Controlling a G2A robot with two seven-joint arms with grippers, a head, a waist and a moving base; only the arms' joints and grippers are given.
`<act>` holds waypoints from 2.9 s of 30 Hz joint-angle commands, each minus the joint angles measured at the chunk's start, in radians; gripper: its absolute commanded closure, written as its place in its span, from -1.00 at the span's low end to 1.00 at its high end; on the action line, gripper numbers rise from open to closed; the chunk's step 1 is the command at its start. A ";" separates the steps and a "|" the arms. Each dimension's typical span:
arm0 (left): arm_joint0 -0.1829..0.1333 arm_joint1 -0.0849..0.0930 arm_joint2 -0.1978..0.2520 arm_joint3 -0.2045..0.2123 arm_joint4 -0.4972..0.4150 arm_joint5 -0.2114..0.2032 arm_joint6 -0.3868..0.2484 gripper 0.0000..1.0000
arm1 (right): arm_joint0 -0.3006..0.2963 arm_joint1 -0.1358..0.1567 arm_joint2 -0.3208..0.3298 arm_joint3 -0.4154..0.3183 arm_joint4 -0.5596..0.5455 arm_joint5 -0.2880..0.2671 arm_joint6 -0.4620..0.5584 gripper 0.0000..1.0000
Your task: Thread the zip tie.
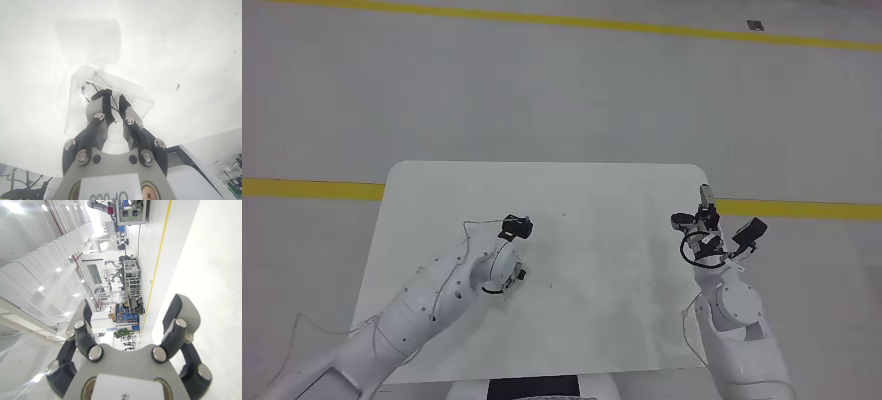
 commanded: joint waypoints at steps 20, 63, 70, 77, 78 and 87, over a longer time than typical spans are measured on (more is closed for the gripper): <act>-0.027 -0.007 0.022 0.050 -0.028 0.000 0.011 0.90 | 0.000 0.000 0.000 0.000 0.000 0.000 0.000 -1.00; 0.249 0.108 -0.312 -0.424 -0.068 -0.147 -0.071 1.00 | 0.000 0.000 0.000 0.000 0.000 0.000 0.000 -1.00; 0.312 0.138 -0.476 -0.411 -0.305 -0.353 -0.051 1.00 | 0.000 0.000 0.000 0.000 0.000 0.000 0.000 -1.00; 0.342 0.166 -0.603 -0.334 -0.555 -0.595 -0.067 1.00 | 0.000 0.000 0.000 0.000 0.000 0.000 0.000 -1.00; 0.344 0.170 -0.613 -0.325 -0.585 -0.622 -0.071 1.00 | 0.000 0.000 0.000 0.000 0.000 0.000 0.000 -1.00; 0.323 0.218 -0.599 -0.300 -0.811 -0.668 -0.085 1.00 | 0.000 0.000 0.000 0.000 0.000 0.000 0.000 -1.00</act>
